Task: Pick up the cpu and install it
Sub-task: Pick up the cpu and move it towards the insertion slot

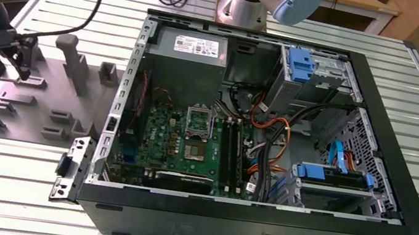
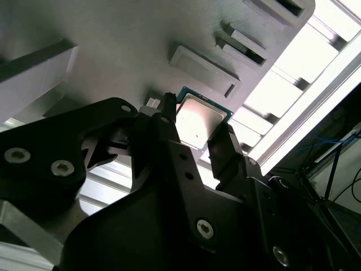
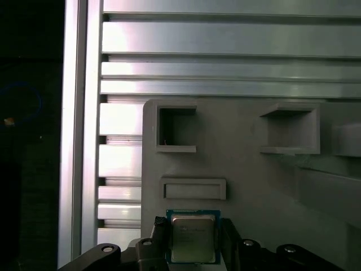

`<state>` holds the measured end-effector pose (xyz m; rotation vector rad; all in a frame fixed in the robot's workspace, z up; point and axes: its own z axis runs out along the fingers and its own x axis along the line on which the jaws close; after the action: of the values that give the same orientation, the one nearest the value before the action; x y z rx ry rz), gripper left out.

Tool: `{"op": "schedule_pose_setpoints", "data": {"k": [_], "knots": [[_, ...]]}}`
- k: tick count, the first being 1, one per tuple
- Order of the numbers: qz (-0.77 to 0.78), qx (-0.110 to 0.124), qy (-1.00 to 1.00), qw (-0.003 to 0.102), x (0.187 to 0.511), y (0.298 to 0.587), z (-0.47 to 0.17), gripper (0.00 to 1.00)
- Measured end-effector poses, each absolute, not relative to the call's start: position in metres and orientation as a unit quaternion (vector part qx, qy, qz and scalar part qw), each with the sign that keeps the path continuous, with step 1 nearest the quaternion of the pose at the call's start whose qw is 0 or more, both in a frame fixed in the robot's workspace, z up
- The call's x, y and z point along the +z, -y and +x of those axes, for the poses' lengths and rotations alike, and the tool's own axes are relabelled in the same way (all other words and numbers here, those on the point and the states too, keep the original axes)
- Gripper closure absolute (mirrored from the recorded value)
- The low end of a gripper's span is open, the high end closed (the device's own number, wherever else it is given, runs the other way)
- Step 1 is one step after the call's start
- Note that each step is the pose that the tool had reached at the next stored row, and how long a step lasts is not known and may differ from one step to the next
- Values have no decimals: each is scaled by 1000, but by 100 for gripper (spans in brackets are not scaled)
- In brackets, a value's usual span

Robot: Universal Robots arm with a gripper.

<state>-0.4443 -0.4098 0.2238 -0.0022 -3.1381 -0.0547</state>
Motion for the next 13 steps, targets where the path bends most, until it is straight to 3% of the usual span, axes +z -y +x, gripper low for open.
{"op": "schedule_pose_setpoints", "data": {"k": [13], "knots": [[-1, -17, 1000, 2, 228, 410, -444, 53]]}}
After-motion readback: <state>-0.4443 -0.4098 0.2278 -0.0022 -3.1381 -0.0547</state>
